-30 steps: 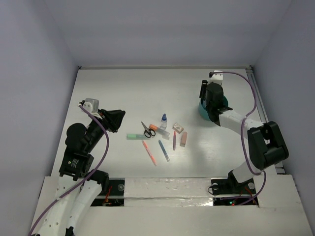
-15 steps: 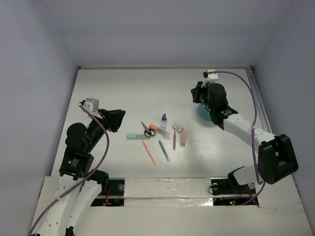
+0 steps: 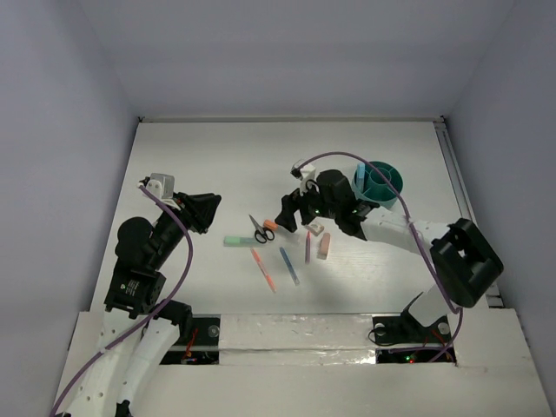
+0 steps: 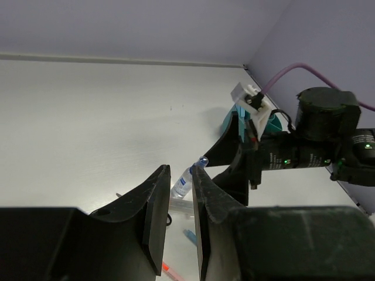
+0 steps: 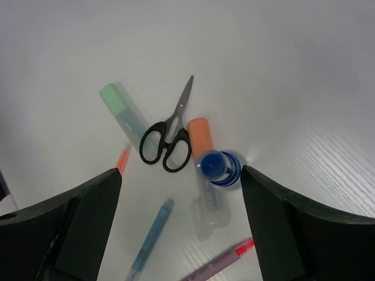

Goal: Sort the stationery into containers
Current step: Pick up the stationery from the center of the board.

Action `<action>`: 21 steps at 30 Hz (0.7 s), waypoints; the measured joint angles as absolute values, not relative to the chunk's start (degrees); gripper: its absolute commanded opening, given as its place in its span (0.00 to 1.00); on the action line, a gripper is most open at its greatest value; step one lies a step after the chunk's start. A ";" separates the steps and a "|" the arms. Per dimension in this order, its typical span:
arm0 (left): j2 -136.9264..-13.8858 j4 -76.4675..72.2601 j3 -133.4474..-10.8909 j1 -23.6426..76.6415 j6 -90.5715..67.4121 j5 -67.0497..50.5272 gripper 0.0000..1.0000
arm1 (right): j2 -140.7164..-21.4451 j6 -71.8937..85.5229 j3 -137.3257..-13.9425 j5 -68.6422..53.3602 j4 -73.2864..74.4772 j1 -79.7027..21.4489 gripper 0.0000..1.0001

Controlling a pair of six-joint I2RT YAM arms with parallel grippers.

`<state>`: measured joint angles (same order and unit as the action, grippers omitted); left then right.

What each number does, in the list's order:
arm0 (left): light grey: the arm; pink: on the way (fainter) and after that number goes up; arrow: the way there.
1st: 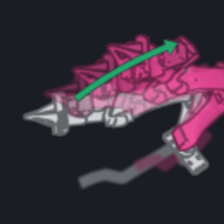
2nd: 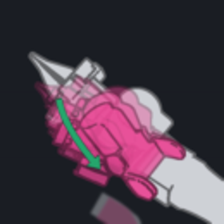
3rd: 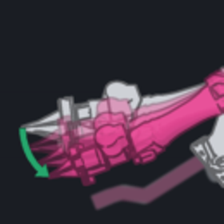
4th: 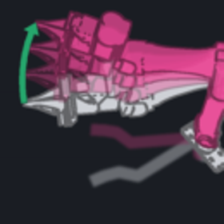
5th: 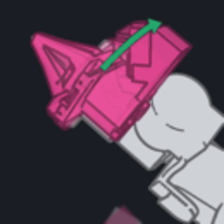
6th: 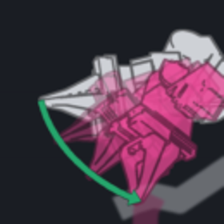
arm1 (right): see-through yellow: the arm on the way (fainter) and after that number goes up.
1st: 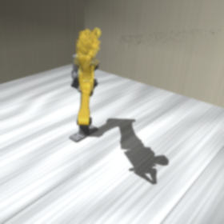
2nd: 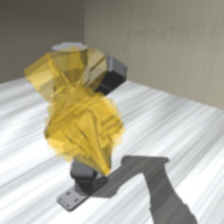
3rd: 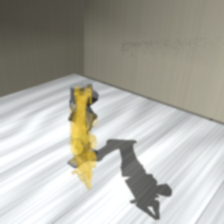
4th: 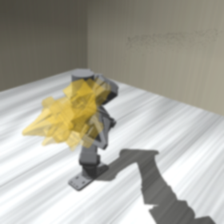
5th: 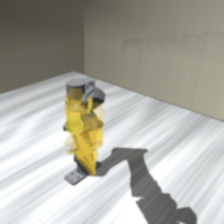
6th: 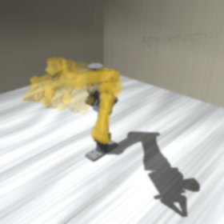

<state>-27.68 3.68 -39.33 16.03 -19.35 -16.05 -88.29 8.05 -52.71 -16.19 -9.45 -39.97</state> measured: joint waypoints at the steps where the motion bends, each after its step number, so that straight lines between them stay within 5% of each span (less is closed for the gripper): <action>1: -27.68 3.68 -39.35 16.03 -19.35 -16.05 0.19 | -89.67 7.70 -53.23 -15.81 -9.06 -40.14 0.84; 11: -27.66 3.66 -39.33 16.03 -19.35 -16.08 0.19 | -94.41 5.98 -56.66 -9.96 -5.96 -40.32 0.68; 15: -27.66 3.66 -39.33 16.03 -19.35 -16.10 0.19 | -94.72 5.98 -56.64 -8.08 -5.98 -40.93 0.41; 21: -27.66 3.64 -39.33 16.03 -19.35 -16.10 0.19 | -94.89 6.11 -56.73 -5.43 -6.46 -41.34 0.14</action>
